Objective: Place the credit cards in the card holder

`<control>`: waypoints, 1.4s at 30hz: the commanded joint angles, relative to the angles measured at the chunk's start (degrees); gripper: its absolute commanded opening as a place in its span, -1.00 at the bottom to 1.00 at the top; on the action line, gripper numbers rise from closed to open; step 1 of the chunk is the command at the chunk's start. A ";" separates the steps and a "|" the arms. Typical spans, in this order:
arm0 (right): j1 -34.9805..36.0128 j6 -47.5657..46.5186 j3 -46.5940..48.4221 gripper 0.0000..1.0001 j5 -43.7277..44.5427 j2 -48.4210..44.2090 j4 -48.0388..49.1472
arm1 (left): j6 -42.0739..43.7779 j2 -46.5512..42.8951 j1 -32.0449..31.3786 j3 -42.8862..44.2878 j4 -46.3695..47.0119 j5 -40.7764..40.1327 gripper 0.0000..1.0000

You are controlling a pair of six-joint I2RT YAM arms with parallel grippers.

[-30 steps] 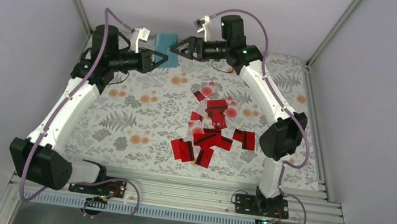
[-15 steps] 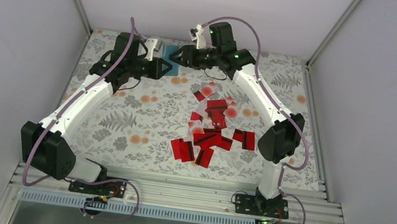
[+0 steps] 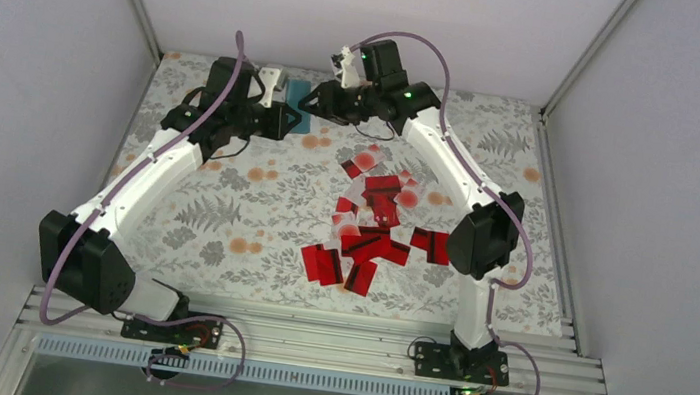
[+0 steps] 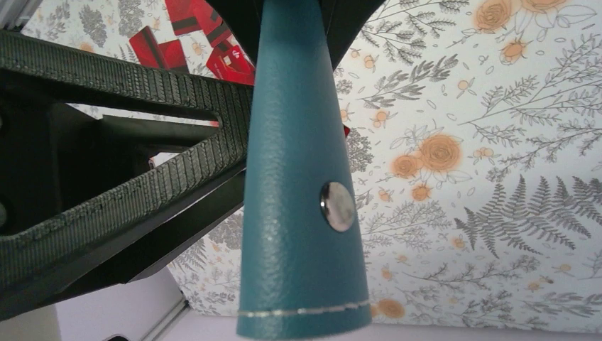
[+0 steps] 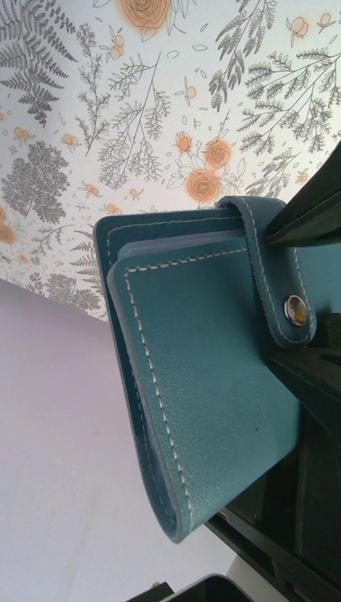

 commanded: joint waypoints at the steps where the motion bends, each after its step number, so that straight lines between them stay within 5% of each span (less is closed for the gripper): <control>1: 0.37 0.09 2.89 -0.28 2.86 3.49 -4.66 | 2.50 -1.76 -1.64 3.27 2.28 2.08 -0.95; 14: -0.10 -4.05 3.35 -0.91 6.86 4.03 -8.97 | 2.93 -2.56 -2.74 5.01 -0.12 -0.40 -0.95; 20: -0.37 -7.98 2.66 -0.92 11.69 2.81 -12.30 | 2.33 -2.66 -2.82 5.72 -1.85 -3.69 -0.95; 31: -4.59 -12.78 -12.78 -0.92 14.89 -5.67 -7.74 | 0.16 -3.07 -2.80 5.89 -2.13 -3.20 -0.95; 33: -5.55 -13.03 -16.27 -0.74 11.66 -7.77 -4.85 | 0.04 -3.20 -2.79 5.75 -2.31 -2.95 -0.95; 37: -8.18 -12.88 -21.86 0.06 6.00 -11.32 -0.45 | 0.09 -3.09 -2.73 5.43 -2.61 -1.88 -0.95; 42: -13.15 -10.99 -27.00 0.21 -4.92 -16.58 6.86 | -0.10 0.62 -2.00 8.34 -5.07 3.90 -0.95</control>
